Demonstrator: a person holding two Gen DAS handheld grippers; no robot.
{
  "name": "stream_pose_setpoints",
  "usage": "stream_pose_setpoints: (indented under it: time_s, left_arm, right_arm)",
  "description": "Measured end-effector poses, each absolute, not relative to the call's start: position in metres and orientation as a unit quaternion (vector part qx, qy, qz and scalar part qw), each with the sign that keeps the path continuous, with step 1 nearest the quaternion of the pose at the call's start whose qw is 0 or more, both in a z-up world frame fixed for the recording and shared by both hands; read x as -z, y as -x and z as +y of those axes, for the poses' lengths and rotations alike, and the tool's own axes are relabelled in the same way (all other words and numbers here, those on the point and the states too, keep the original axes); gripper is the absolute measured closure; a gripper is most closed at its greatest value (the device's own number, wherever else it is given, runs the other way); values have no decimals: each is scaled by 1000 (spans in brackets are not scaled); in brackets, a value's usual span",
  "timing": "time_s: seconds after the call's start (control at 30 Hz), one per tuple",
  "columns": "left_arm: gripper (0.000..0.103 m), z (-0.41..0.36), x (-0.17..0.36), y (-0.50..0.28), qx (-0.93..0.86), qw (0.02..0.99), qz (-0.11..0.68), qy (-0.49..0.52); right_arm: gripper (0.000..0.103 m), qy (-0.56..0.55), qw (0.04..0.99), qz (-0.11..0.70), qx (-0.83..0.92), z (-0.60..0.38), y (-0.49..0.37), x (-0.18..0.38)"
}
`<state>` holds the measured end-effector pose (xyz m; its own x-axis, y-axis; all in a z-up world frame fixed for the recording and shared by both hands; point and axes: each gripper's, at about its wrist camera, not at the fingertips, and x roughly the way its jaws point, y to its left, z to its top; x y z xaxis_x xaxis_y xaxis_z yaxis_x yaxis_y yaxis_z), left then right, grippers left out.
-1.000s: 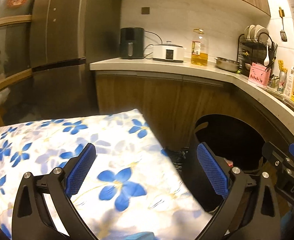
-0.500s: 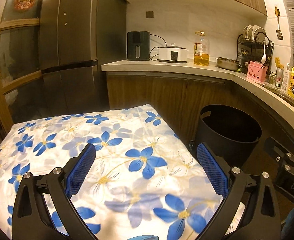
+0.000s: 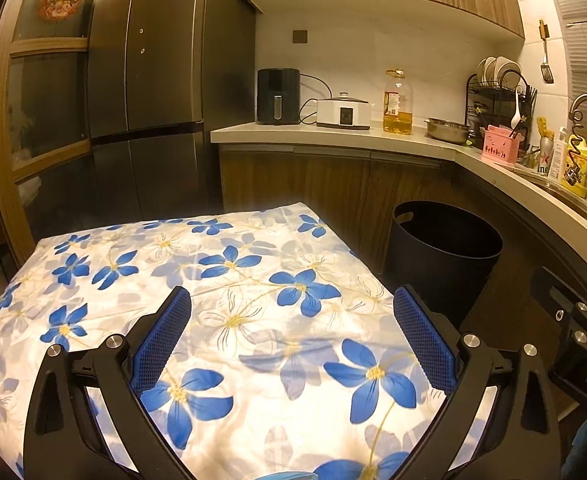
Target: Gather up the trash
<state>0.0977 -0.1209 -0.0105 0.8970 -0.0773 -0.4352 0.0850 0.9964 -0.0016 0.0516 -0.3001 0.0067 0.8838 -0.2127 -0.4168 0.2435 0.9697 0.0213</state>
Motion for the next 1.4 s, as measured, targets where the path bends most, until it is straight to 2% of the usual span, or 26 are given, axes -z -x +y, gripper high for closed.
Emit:
stream_pose_setpoints:
  time_s: [0.57,1.4]
  left_arm:
    - [6,-103,3,-63,42,978,203,1]
    - [6,-95,4,-58,31,978,206,2]
  right_arm:
    - [5,-27,975,188,116,-279,-13,-18]
    - [5,-32,975,194,102,-265,-11,-15]
